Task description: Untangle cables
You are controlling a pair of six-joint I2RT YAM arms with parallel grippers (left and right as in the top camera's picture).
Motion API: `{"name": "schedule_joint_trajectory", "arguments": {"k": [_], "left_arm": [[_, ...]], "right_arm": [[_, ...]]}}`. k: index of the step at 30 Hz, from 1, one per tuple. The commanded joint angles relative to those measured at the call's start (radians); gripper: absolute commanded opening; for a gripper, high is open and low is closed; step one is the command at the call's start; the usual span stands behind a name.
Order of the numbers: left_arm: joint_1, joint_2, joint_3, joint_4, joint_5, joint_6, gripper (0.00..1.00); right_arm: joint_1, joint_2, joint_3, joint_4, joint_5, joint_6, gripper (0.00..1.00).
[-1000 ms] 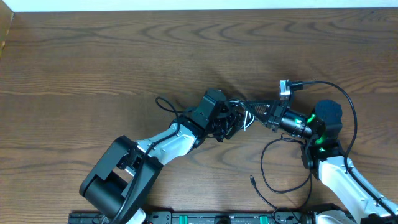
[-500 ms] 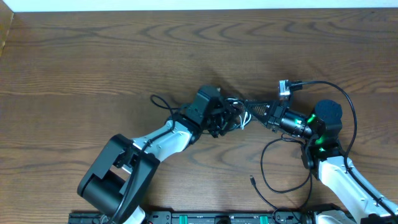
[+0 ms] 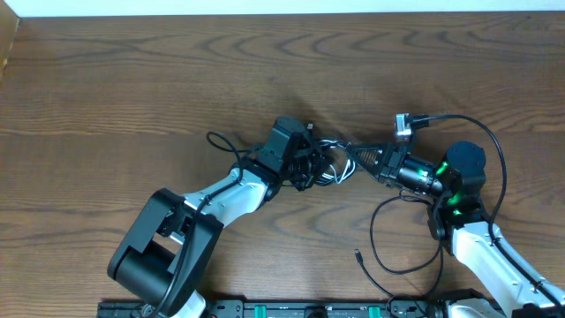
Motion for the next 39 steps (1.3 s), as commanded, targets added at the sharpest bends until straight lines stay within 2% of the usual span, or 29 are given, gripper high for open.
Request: {"name": "schedule_joint_trajectory", "arguments": {"k": [1,4,7,12,20,22,24,28,30,33,36,39], "left_arm": [[0.008,0.002,0.004,0.001,0.01,0.011,0.08],[0.008,0.0,0.004,0.011,0.049,0.013,0.08],[0.009,-0.013,0.004,0.062,0.092,0.106,0.08],[0.009,-0.081,0.004,0.072,0.156,0.177,0.08],[0.009,-0.261,0.004,0.073,0.285,0.175,0.07],[0.009,-0.308,0.004,0.074,0.298,0.177,0.08],[0.01,-0.346,0.004,0.085,0.292,0.243,0.08],[0.012,-0.398,0.004,0.055,0.196,0.526,0.08],[0.013,-0.403,0.004,-0.004,0.121,0.589,0.08],[0.013,-0.403,0.004,-0.148,-0.064,0.594,0.08],[0.02,-0.403,0.004,-0.306,-0.299,0.592,0.08],[0.042,-0.403,0.004,-0.36,-0.387,0.568,0.08]], "right_arm": [[-0.003,-0.011,0.003,0.003,-0.012,-0.033,0.01],[-0.003,-0.011,0.003,-0.011,-0.009,-0.073,0.01],[-0.003,-0.011,0.003,-0.075,0.029,-0.139,0.01],[-0.006,-0.011,0.003,-0.296,0.177,-0.276,0.02],[-0.007,-0.011,0.003,-0.523,0.364,-0.376,0.45],[-0.007,-0.011,0.003,-0.558,0.384,-0.387,0.51],[-0.007,-0.011,0.003,-0.586,0.394,-0.394,0.54],[-0.006,-0.011,0.003,-0.626,0.396,-0.395,0.58],[-0.004,-0.011,0.003,-0.639,0.396,-0.417,0.61],[0.003,-0.011,0.003,-0.674,0.443,-0.458,0.67],[0.007,-0.011,0.003,-0.722,0.496,-0.477,0.68],[0.007,-0.011,0.003,-0.763,0.537,-0.48,0.7]]}}
